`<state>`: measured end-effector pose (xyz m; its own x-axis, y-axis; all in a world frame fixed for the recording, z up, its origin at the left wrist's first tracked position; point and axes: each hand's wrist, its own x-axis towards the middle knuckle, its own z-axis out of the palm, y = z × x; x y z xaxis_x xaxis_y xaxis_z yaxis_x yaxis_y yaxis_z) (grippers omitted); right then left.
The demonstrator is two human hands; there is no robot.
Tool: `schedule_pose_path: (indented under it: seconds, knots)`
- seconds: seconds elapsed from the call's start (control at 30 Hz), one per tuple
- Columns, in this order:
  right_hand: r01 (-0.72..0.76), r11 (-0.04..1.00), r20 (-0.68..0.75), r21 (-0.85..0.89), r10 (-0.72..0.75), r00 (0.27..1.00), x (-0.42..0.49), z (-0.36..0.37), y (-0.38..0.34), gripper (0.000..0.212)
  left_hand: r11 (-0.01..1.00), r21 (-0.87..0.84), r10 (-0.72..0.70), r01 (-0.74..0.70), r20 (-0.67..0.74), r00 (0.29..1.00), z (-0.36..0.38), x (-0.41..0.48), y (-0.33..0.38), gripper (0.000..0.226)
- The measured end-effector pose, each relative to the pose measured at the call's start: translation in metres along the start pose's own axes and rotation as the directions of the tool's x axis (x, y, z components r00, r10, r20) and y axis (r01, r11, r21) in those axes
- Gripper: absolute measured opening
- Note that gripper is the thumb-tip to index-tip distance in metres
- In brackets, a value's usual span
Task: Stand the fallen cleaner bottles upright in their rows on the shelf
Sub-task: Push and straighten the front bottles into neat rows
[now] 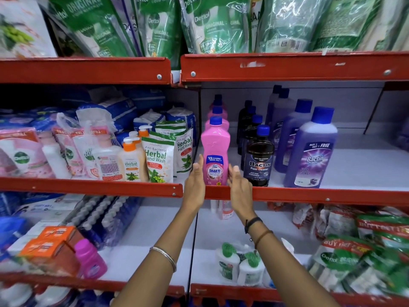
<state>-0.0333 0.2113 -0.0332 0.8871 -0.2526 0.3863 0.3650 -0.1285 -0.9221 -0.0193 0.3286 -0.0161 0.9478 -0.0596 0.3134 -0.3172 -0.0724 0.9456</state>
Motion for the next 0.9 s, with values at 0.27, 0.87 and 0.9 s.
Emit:
schedule_pose_path:
  seconds: [0.27,0.87,0.9]
  knots:
    - [0.075,0.997,-0.105,0.000,-0.074,0.992,-0.007,-0.007,0.001,0.054,0.993,-0.007,0.119,-0.120,-0.133,0.984,0.005,-0.013,-0.003,0.068]
    - [-0.071,0.989,-0.013,0.128,0.074,0.997,0.017,-0.103,0.014,0.072,0.993,-0.108,0.041,-0.037,0.034,0.999,0.118,-0.008,0.005,0.062]
    - [-0.065,0.991,-0.009,0.114,0.067,0.998,0.017,-0.104,0.014,0.070,0.993,-0.102,0.055,-0.053,0.023,0.998,0.119,-0.009,0.003,0.063]
